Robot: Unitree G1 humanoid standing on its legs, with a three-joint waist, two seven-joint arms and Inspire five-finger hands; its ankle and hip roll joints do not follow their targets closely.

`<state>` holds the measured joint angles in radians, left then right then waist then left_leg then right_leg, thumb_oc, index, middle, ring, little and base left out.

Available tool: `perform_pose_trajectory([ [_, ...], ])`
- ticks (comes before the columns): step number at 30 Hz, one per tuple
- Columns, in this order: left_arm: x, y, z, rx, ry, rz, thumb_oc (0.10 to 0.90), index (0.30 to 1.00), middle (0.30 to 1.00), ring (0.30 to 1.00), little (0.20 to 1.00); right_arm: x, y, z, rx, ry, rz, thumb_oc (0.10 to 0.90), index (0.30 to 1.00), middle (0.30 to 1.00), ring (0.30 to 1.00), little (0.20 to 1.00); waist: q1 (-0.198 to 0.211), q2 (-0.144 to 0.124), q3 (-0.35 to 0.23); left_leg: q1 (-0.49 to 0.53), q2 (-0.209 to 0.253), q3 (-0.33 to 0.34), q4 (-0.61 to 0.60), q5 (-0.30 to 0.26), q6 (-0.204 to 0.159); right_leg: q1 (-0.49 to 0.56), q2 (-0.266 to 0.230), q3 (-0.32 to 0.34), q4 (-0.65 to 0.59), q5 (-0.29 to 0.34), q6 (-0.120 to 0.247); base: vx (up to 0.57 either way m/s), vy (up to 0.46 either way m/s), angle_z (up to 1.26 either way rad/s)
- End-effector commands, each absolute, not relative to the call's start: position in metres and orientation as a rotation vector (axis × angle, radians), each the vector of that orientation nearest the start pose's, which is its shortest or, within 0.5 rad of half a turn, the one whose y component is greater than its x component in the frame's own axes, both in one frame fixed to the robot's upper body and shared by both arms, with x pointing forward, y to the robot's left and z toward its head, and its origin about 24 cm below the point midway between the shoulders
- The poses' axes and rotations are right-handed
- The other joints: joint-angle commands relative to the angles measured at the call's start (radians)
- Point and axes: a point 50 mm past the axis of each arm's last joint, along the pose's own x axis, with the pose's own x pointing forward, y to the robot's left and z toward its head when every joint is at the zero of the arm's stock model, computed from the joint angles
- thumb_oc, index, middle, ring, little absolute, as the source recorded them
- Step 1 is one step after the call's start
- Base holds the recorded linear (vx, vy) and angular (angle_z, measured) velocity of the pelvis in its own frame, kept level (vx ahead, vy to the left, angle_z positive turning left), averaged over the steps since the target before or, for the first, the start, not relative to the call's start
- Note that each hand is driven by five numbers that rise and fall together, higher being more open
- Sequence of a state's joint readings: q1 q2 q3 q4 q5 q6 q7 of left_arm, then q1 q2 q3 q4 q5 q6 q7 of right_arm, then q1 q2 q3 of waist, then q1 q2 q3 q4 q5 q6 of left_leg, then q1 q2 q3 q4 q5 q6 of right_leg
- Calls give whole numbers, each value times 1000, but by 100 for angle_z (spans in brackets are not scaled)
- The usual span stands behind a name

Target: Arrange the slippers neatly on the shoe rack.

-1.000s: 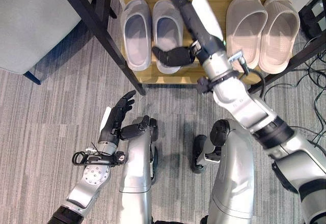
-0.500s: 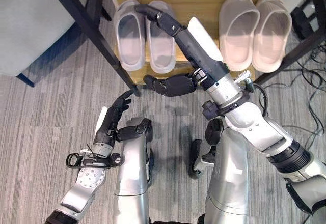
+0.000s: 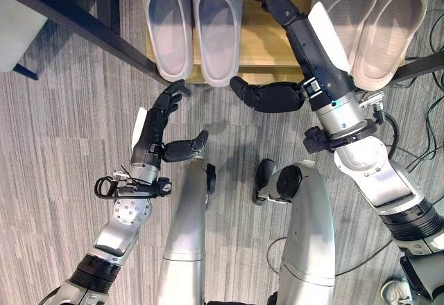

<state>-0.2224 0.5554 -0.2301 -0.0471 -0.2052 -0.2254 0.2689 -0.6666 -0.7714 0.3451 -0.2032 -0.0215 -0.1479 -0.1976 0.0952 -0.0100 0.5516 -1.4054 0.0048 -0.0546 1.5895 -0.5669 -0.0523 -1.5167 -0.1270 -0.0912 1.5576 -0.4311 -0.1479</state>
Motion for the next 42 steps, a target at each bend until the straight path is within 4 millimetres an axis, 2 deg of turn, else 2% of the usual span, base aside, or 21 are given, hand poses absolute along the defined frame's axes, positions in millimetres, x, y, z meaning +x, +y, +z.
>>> perform_pose_trajectory([
  [1, 267, 181, 143, 238, -560, -88, 800, 900, 900, 900, 900, 267, -122, 271, -669, -1103, 311, 800, 900, 900, 900, 900, -9, 3, -166, -162, -28, 15, -166, 212, 94, 54, -32, -2, -80, -7, 58, -62, 15, 9],
  [2, 267, 181, 143, 237, -557, -90, 800, 900, 900, 900, 900, 267, -122, 270, -668, -1101, 312, 800, 900, 900, 900, 900, -9, 5, -172, -162, -29, 12, -174, 217, 93, 55, -32, -6, -89, -2, 58, -134, 11, 6],
  [3, 267, 181, 137, 229, -538, -105, 800, 900, 900, 900, 900, 273, -124, 250, -670, -1011, 328, 800, 900, 900, 900, 900, -15, -2, -192, -98, -28, 6, -260, 244, 91, 122, -31, -18, -190, 27, 64, -136, -14, 6],
  [8, 270, 176, 123, 217, -478, -129, 800, 900, 900, 900, 900, 290, -131, 198, -778, -789, 337, 800, 900, 900, 900, 900, -22, -20, -228, 61, -33, -5, -482, 320, 78, 277, -30, -50, -399, 80, 81, -114, -26, 11],
  [13, 266, 172, 103, 213, -400, -177, 800, 900, 900, 900, 900, 295, -142, 141, -807, -564, 348, 800, 900, 900, 900, 900, -28, -43, -277, 252, -19, -27, -703, 394, 64, 470, -23, -85, -636, 136, 99, -38, -48, 7],
  [14, 264, 173, 99, 212, -383, -177, 800, 900, 900, 900, 900, 293, -144, 132, -800, -527, 358, 800, 900, 900, 900, 900, -27, -44, -287, 296, -17, -30, -757, 411, 62, 497, -24, -93, -661, 155, 114, 23, -37, 5],
  [16, 258, 174, 87, 215, -333, -200, 800, 900, 900, 900, 900, 288, -149, 109, -804, -434, 383, 800, 900, 900, 900, 900, -29, -52, -312, 396, -10, -33, -862, 441, 56, 596, -3, -117, -765, 179, 131, 58, -39, 9],
  [18, 253, 178, 77, 216, -284, -204, 800, 900, 900, 900, 900, 283, -155, 94, -794, -364, 396, 800, 900, 900, 900, 900, -29, -57, -329, 497, -7, -35, -962, 467, 56, 687, 2, -129, -855, 205, 141, 69, -39, 13],
  [19, 249, 180, 69, 225, -249, -209, 800, 900, 900, 900, 900, 279, -161, 80, -792, -302, 402, 800, 900, 900, 900, 900, -28, -61, -341, 548, -4, -29, -1034, 516, 54, 739, 7, -146, -920, 247, 139, 120, -54, 5],
  [20, 244, 187, 60, 245, -203, -210, 800, 900, 900, 900, 900, 271, -169, 65, -801, -227, 419, 800, 900, 900, 900, 900, -28, -63, -361, 640, 0, -30, -1124, 544, 50, 829, 7, -161, -1002, 267, 146, 77, -36, 6],
  [21, 244, 187, 60, 245, -201, -211, 800, 900, 900, 900, 900, 271, -169, 64, -801, -226, 420, 800, 900, 900, 900, 900, -28, -63, -353, 656, 0, -31, -1136, 548, 50, 845, 8, -162, -1012, 270, 146, 169, -47, 8],
  [24, 233, 193, 49, 257, -143, -219, 800, 900, 900, 900, 900, 257, -183, 38, -803, -97, 424, 800, 900, 900, 900, 900, -26, -64, -374, 803, 1, -35, -1270, 596, 35, 989, 21, -177, -1142, 300, 157, 163, -45, 8],
  [28, 219, 201, 34, 283, -62, -227, 800, 900, 900, 900, 900, 237, -196, 11, -799, 36, 432, 800, 900, 900, 900, 900, -26, -61, -426, 970, 10, -29, -1440, 632, 24, 1134, 47, -177, -1278, 325, 172, 222, -33, 7],
  [29, 211, 203, 28, 293, -31, -234, 800, 900, 900, 900, 900, 226, -204, -3, -809, 107, 436, 800, 900, 900, 900, 900, -24, -61, -451, 1026, 17, -25, -1503, 656, 19, 1186, 55, -179, -1337, 347, 180, 185, -23, 2],
  [32, 201, 206, 22, 309, 3, -249, 800, 900, 900, 900, 900, 215, -208, -16, -806, 167, 442, 800, 900, 900, 900, 900, -24, -59, -478, 1091, 29, -19, -1580, 676, 15, 1248, 69, -177, -1409, 363, 189, 176, -19, -5],
  [36, 186, 208, 13, 337, 59, -283, 800, 900, 900, 900, 900, 194, -218, -47, -840, 317, 448, 800, 900, 900, 900, 900, -18, -51, -513, 1174, 34, -7, -1673, 716, -4, 1332, 84, -171, -1504, 400, 206, 143, -35, -6],
  [42, 182, 210, 8, 331, 85, -276, 800, 900, 900, 900, 900, 181, -227, -69, -857, 432, 418, 800, 900, 900, 900, 900, -20, -40, -522, 1192, 31, -8, -1677, 730, -17, 1379, 91, -162, -1550, 426, 208, 34, -44, 5],
])
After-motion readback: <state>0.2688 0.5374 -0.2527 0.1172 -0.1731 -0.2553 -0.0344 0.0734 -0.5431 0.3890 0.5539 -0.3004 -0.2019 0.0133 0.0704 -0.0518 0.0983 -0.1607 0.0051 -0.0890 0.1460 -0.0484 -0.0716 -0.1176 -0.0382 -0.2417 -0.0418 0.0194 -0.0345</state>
